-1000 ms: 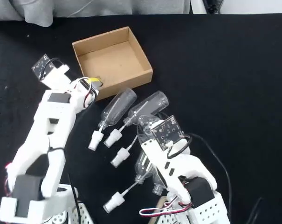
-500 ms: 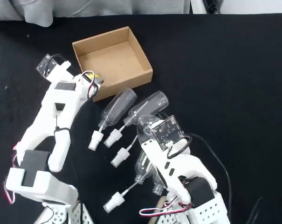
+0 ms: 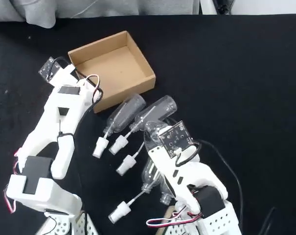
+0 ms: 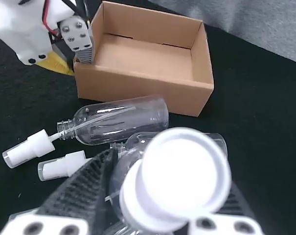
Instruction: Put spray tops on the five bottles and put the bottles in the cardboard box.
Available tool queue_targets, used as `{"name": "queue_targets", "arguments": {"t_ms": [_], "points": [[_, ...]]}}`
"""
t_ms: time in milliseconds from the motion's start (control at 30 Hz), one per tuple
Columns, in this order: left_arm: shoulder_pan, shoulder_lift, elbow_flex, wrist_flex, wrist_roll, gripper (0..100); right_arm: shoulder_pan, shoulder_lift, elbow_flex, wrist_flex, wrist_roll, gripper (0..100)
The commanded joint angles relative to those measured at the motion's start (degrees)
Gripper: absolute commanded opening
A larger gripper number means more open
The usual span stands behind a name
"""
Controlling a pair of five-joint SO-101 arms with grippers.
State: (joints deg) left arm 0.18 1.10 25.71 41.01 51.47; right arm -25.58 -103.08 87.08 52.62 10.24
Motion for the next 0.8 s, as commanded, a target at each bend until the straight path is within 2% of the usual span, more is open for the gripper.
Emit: {"name": "queue_targets", "arguments": {"t_ms": [0, 67, 267, 433, 767], "points": [[-0.7, -0.4, -3.5, 0.3, 0.2, 5, 1.6, -5.9, -4.2, 1.2, -0.4, 15.2], [-0.7, -0.4, -3.2, 0.3, -1.7, 5, 1.6, -5.9, -4.3, 1.4, -0.4, 15.2], [-0.7, -1.1, -1.8, 0.4, -13.8, 3, 1.7, -5.9, -4.4, 1.4, -0.4, 15.2], [-0.7, -1.1, -1.0, 0.7, -19.3, 3, 3.5, -5.8, -5.2, 1.5, -0.4, 15.2], [0.6, -1.1, -5.4, 11.5, -32.7, 3, 8.5, -5.8, -7.4, 1.4, -0.4, 15.2]]}}
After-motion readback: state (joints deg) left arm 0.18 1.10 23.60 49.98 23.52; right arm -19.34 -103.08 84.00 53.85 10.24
